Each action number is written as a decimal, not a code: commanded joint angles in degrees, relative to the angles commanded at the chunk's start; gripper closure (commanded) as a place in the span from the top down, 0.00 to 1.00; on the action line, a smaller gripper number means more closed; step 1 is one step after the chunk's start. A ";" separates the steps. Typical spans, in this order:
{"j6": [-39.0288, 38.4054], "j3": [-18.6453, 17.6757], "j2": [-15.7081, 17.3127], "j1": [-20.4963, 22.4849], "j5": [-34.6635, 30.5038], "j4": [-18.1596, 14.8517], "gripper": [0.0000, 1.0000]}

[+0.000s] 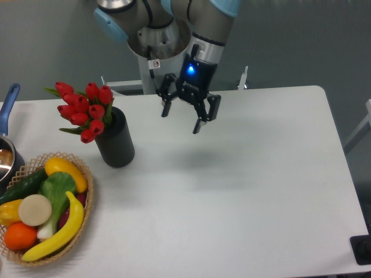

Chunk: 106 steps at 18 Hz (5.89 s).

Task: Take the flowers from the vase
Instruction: 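Lower the gripper onto the tulip stems just above the vase rim, then close the gripper around the red tulip stems, then lift the gripped tulips straight up out of the black vase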

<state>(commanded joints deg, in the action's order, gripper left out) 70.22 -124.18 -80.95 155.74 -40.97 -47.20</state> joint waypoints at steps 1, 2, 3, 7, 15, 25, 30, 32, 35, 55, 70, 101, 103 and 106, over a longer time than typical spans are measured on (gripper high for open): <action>0.17 -0.27 0.09 -0.18 0.53 0.09 1.00; 0.35 -0.44 0.00 -0.18 1.32 0.00 1.00; 0.35 -1.23 0.00 -0.26 3.68 0.00 1.00; 0.53 -4.75 2.37 -0.09 10.38 -0.18 1.00; 2.46 -12.30 9.57 0.00 10.30 -0.35 1.00; 4.03 -14.42 7.39 -3.07 10.73 -0.18 1.00; 5.71 -14.33 3.09 -5.71 15.56 0.35 1.00; 8.08 -14.33 0.89 -6.76 16.97 0.35 1.00; 8.53 -13.89 -0.26 -7.03 19.43 0.44 1.00; 8.44 -10.73 -1.76 -6.95 19.44 0.88 0.00; -3.51 -4.32 0.52 -6.15 22.25 0.79 0.00; -19.86 11.24 4.13 -1.15 28.32 0.70 0.00; -19.25 11.51 4.04 1.83 27.96 0.79 0.00; -17.15 11.77 3.26 4.65 27.79 0.79 0.00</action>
<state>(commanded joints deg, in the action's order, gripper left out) 53.07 -112.41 -77.69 160.39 -13.18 -46.41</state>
